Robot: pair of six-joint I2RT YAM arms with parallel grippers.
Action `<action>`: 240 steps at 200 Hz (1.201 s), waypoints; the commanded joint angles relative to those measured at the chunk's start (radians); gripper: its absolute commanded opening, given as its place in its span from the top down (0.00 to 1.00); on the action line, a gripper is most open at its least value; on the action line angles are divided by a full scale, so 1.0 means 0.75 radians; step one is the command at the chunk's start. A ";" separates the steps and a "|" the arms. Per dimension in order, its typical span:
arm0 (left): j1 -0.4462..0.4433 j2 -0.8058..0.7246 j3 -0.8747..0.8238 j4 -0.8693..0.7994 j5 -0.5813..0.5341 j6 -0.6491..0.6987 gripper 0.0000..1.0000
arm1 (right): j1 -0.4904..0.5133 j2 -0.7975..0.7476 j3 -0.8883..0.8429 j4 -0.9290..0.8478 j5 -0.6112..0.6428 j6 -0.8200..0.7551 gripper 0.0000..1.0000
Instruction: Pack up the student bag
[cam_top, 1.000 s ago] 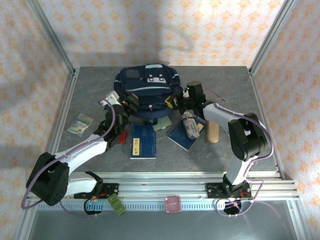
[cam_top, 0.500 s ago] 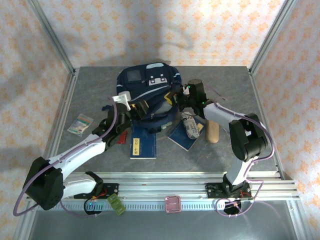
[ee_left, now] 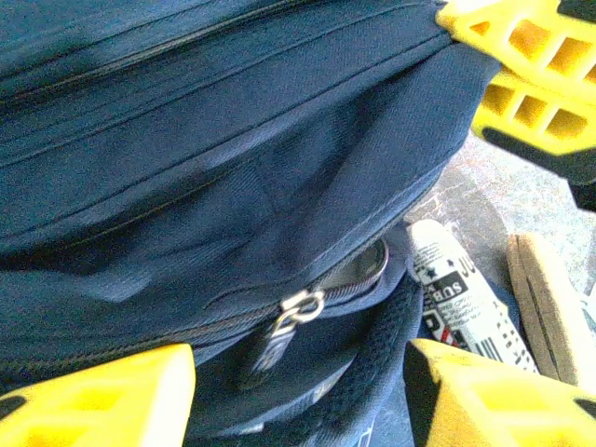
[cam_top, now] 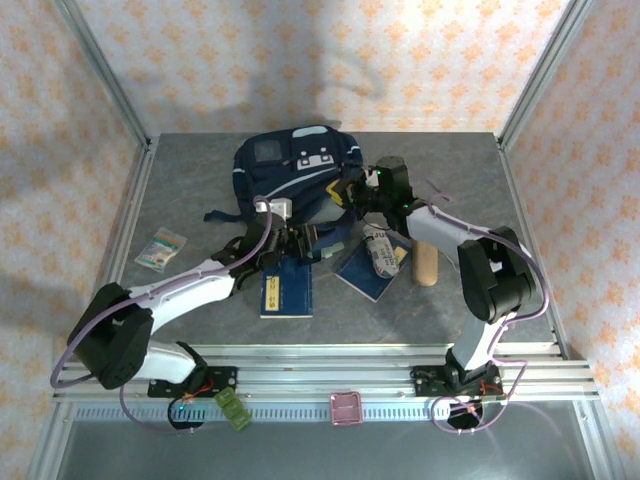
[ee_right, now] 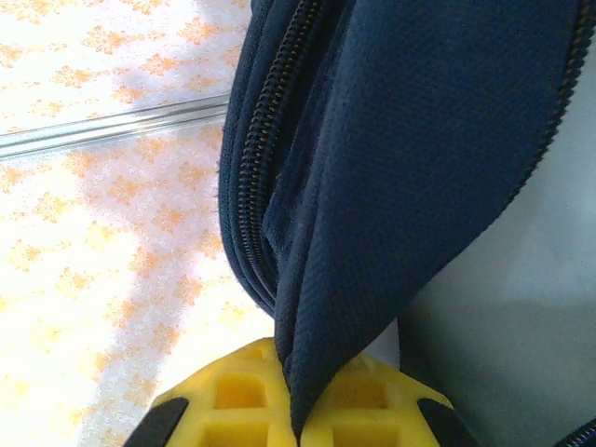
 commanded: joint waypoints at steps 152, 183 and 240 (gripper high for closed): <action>0.007 0.216 0.156 -0.103 -0.246 0.218 1.00 | 0.012 -0.041 0.129 0.157 -0.044 0.007 1.00; 0.105 0.145 0.265 -0.253 -0.088 0.242 1.00 | 0.012 -0.047 0.134 -0.076 0.033 -0.182 1.00; 0.182 0.202 0.530 -0.710 -0.101 0.448 1.00 | 0.003 -0.079 0.049 -0.192 0.151 -0.307 1.00</action>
